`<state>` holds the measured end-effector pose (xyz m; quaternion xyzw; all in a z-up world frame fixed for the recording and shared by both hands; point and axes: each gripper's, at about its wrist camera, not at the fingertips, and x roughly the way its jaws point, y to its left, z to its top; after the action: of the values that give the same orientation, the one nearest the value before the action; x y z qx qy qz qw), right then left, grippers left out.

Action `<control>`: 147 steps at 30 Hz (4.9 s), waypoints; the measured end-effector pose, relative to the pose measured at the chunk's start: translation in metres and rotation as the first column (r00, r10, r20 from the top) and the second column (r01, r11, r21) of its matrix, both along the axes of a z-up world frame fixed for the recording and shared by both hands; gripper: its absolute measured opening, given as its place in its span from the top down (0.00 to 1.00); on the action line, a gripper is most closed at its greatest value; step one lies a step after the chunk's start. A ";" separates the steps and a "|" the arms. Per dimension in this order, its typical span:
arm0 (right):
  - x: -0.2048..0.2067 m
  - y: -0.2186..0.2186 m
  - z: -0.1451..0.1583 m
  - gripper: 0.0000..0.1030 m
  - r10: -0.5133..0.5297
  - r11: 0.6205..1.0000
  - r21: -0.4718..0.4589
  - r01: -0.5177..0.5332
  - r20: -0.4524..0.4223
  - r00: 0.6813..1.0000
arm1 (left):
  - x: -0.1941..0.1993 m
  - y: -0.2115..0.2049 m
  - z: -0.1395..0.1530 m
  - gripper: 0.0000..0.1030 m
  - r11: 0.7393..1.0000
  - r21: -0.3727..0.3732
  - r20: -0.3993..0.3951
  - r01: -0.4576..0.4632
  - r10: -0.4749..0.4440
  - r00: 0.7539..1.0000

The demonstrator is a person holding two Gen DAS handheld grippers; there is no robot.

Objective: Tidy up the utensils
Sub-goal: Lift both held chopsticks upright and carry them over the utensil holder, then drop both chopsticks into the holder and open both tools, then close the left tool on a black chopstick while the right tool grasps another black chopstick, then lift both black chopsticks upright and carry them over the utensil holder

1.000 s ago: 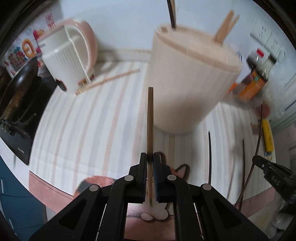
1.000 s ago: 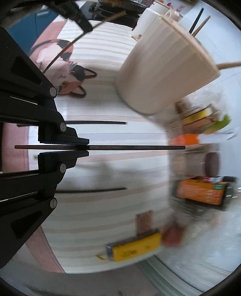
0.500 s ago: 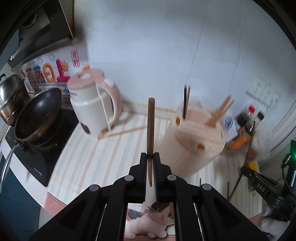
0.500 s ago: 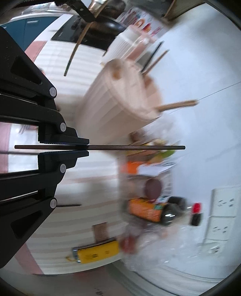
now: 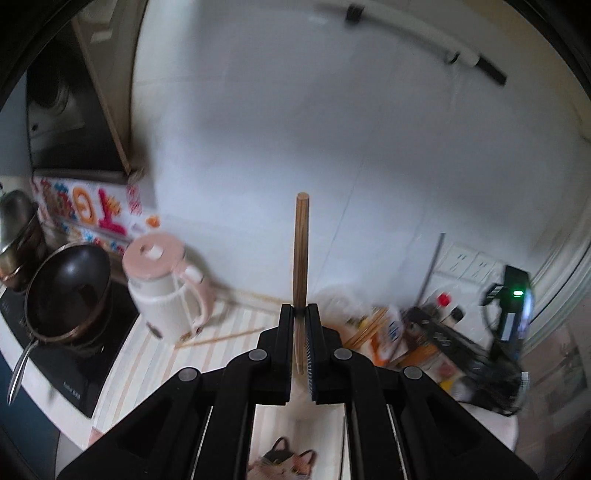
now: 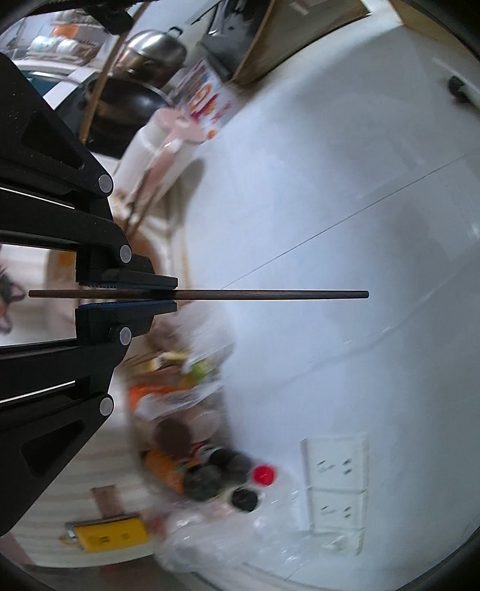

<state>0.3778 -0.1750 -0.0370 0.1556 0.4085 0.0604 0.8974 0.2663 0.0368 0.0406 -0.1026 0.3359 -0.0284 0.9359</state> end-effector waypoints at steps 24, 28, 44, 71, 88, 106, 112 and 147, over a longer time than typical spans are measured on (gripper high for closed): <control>0.044 0.010 -0.033 0.95 -0.058 0.998 -0.021 0.064 0.220 0.974 | 0.131 -0.050 -0.101 0.96 0.994 0.005 -0.252 0.110 -0.105 0.962; 0.044 0.016 -0.036 0.94 -0.007 0.997 -0.069 0.021 0.189 0.982 | 0.129 -0.051 -0.097 0.94 0.994 -0.003 -0.265 0.113 -0.110 0.958; -0.013 -0.037 0.008 0.45 -0.087 0.996 -0.015 0.089 0.104 0.991 | 0.075 -0.031 -0.054 0.00 0.993 0.118 -0.125 -0.010 0.025 0.992; -0.134 -0.183 -0.239 0.61 -0.195 0.976 -0.190 0.104 -0.562 0.804 | -0.006 -0.171 -0.350 0.35 0.947 0.135 -0.685 0.290 -0.122 0.718; -0.145 -0.156 -0.289 0.94 -0.141 0.969 -0.244 -0.038 -0.674 0.725 | -0.025 -0.150 -0.378 0.96 0.945 0.188 -0.703 0.267 -0.060 0.708; -0.152 -0.051 -0.289 0.94 0.022 0.971 -0.151 -0.184 -0.713 0.701 | -0.049 -0.051 -0.381 0.94 0.976 0.157 -0.745 0.151 0.016 0.667; -0.130 -0.060 -0.293 0.92 -0.005 0.972 -0.164 -0.168 -0.731 0.682 | -0.010 -0.035 -0.382 0.91 0.980 0.134 -0.761 0.145 0.008 0.649; -0.143 -0.008 -0.241 0.94 -0.019 0.975 -0.196 -0.103 -0.538 0.843 | -0.026 -0.068 -0.295 0.97 0.965 0.229 -0.567 0.130 0.023 0.824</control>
<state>0.2346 -0.1833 -0.2780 0.0580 0.6503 -0.0106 0.7574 0.2408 -0.0312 -0.2546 0.0255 0.6011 0.0205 0.7985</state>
